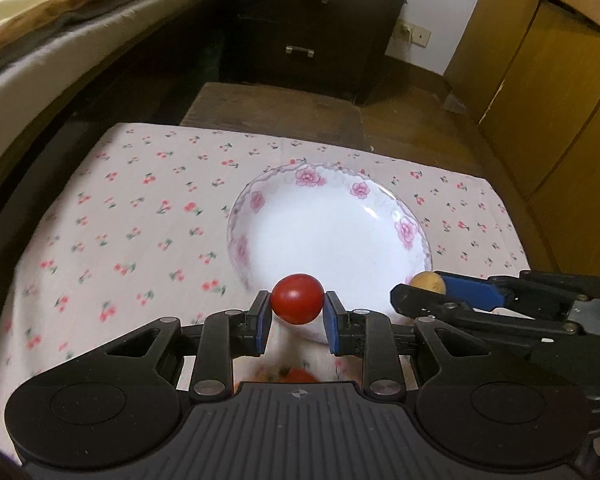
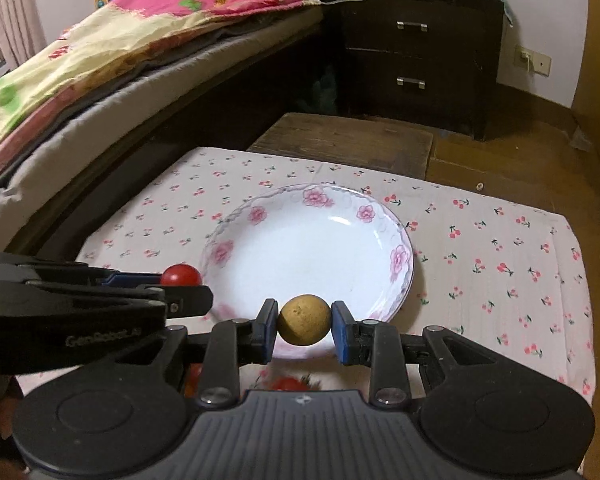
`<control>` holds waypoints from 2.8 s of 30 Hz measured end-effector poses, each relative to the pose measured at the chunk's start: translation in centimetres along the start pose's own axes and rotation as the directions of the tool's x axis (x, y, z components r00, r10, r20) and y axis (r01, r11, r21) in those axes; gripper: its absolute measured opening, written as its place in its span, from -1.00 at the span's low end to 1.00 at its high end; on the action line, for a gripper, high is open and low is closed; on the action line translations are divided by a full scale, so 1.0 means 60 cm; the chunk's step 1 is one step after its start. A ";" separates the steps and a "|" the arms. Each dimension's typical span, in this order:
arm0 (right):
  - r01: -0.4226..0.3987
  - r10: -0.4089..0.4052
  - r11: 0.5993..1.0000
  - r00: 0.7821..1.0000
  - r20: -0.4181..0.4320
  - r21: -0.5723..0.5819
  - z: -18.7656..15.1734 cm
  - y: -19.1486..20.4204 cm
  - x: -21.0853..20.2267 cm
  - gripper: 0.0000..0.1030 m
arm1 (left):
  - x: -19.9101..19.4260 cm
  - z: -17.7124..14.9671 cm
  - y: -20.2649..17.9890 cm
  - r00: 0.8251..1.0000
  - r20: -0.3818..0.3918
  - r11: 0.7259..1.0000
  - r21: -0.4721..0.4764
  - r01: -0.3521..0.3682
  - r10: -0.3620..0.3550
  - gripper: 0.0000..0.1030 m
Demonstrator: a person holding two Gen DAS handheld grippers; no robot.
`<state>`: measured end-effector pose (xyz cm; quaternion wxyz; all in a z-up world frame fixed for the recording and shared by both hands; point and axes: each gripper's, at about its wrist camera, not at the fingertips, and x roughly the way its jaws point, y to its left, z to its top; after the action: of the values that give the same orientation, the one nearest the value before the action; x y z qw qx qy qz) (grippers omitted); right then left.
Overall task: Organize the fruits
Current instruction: 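Carry the tomato in the left tool and brown fruit in the right tool over the white plate, then open the left tool dropping the tomato while the right tool releases the brown fruit into the plate, then lower the right tool onto an orange tangerine and close it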
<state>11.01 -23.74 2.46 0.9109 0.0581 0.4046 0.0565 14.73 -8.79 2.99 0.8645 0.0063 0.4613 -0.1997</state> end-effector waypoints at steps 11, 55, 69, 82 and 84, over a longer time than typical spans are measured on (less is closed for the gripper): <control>0.004 -0.004 1.000 0.999 -0.044 0.001 0.018 -0.027 0.071 -0.42 | 0.070 0.021 0.006 0.998 -0.055 0.999 -0.006 -0.032 0.031 -0.31; 0.012 -0.013 0.998 1.000 0.006 0.060 -0.010 -0.007 -0.019 -0.33 | -0.021 -0.002 0.010 1.000 0.014 1.000 -0.022 0.007 -0.007 0.14; 0.016 -0.012 0.998 0.998 -0.054 0.069 -0.072 0.012 -0.035 -0.32 | -0.053 -0.066 0.031 1.000 -0.020 0.999 -0.051 0.015 -0.016 0.15; -0.003 0.009 0.996 0.997 -0.081 0.084 -0.090 0.025 -0.038 -0.32 | -0.059 -0.105 0.038 0.998 -0.055 0.997 -0.075 0.020 -0.025 0.14; -0.008 0.015 0.997 0.996 -0.084 0.083 -0.091 0.026 -0.038 -0.32 | -0.061 -0.109 0.038 0.998 -0.059 0.997 -0.074 0.020 -0.025 0.14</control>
<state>5.37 -22.19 0.74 0.8896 0.0955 0.4442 0.0475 8.53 -4.19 1.76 0.8477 -0.0248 0.4939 -0.1919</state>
